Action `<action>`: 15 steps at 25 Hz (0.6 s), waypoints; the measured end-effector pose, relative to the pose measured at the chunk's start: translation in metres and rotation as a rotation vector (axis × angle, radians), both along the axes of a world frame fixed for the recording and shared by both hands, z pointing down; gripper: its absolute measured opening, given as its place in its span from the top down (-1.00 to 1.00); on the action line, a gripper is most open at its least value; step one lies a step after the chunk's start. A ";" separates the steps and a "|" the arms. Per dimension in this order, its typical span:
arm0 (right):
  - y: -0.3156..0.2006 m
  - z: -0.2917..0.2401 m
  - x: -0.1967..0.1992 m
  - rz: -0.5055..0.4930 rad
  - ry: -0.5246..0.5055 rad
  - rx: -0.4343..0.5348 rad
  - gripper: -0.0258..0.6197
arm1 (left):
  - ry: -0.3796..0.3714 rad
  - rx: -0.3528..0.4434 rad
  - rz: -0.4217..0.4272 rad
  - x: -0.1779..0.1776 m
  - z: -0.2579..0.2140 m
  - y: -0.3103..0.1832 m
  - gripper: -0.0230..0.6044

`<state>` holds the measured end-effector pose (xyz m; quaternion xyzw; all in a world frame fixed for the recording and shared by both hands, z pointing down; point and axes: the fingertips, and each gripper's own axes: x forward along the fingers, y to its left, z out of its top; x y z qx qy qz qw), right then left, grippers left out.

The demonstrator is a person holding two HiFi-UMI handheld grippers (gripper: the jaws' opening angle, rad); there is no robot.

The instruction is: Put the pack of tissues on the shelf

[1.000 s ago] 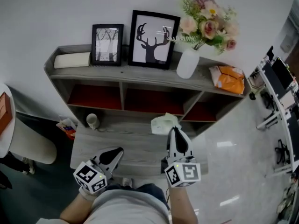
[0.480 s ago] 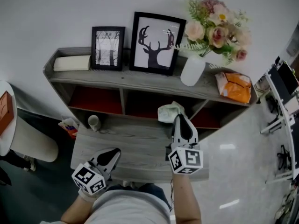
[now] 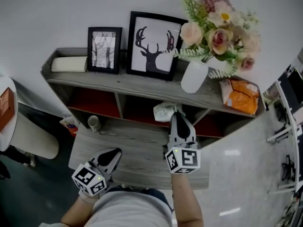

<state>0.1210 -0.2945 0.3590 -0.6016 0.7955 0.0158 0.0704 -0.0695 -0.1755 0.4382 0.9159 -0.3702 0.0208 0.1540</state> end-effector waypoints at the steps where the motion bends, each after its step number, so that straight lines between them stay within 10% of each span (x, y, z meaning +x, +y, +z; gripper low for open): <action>1: 0.000 0.007 0.001 -0.003 -0.005 -0.010 0.83 | -0.003 0.000 -0.003 0.002 0.000 0.000 0.86; 15: 0.030 0.075 0.015 0.008 -0.019 -0.140 0.83 | -0.026 -0.016 0.009 0.027 0.008 -0.010 0.86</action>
